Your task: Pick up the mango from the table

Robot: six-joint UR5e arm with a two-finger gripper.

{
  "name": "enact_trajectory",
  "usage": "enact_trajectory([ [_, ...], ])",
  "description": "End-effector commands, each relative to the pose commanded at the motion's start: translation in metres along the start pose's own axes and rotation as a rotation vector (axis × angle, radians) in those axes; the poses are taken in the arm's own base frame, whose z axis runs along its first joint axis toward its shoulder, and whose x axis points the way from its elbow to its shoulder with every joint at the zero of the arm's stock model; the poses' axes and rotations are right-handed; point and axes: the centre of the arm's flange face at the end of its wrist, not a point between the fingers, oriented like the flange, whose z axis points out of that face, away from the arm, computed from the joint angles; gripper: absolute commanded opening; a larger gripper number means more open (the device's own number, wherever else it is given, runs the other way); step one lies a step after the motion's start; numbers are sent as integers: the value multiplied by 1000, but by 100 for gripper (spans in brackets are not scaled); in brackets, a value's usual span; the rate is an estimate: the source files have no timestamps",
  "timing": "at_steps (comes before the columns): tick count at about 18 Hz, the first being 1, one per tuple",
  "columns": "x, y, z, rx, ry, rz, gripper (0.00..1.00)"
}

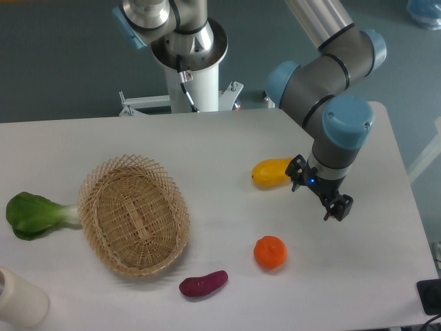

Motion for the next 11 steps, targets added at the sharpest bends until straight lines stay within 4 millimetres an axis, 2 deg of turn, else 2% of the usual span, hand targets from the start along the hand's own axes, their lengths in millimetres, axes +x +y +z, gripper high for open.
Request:
enact_trajectory([
  [8, 0, 3, -4, 23, 0, -11, 100],
  [11, 2, 6, 1, 81, 10, -26, 100],
])
